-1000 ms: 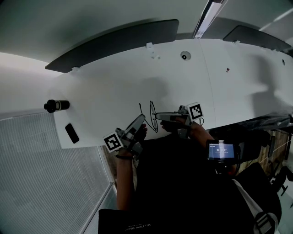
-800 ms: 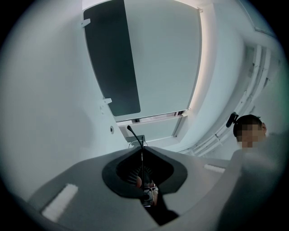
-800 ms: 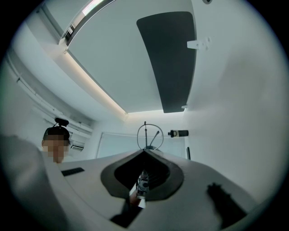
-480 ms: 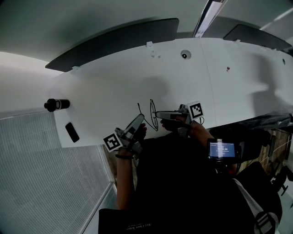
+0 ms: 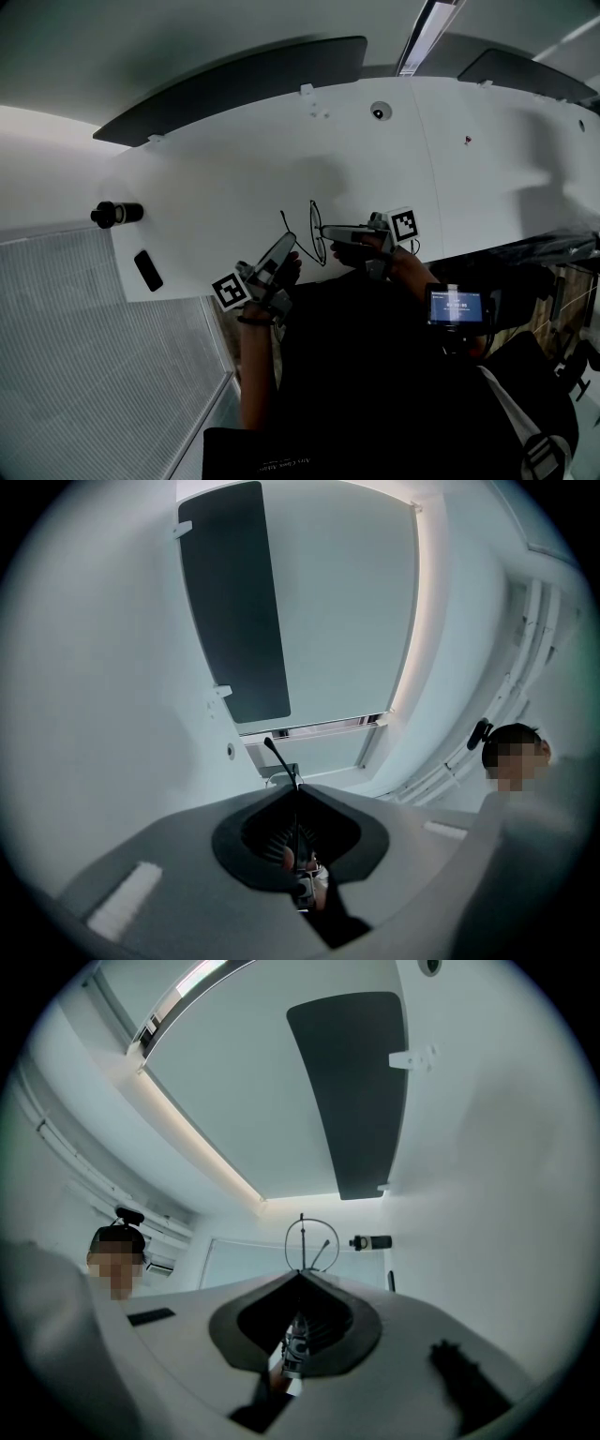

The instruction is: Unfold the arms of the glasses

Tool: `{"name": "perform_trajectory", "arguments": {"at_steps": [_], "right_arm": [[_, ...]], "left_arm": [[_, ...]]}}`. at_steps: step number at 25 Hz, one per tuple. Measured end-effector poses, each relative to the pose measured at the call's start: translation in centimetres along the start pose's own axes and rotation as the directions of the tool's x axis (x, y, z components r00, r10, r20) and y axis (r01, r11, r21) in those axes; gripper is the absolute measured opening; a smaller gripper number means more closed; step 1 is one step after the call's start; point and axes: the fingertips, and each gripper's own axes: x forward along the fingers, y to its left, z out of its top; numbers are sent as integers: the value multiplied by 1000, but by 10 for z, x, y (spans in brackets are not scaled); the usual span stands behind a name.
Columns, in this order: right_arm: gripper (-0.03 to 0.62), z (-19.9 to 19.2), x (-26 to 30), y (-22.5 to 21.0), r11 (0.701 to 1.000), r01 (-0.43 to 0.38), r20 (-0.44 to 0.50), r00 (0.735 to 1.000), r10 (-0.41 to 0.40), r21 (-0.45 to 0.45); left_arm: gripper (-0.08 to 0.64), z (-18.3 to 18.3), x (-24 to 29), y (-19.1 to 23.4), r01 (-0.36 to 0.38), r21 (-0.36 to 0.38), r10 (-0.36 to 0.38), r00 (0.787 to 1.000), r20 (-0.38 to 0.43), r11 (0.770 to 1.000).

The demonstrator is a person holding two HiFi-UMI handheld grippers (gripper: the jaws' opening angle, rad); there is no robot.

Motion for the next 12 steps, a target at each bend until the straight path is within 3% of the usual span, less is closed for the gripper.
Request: {"name": "perform_trajectory", "arguments": {"at_steps": [12], "right_arm": [[11,11,-9,-1,1000,-1,67,998,1,-3]], "left_arm": [[20,2,1,-3,14,-7,-14,1000,10,1000]]}}
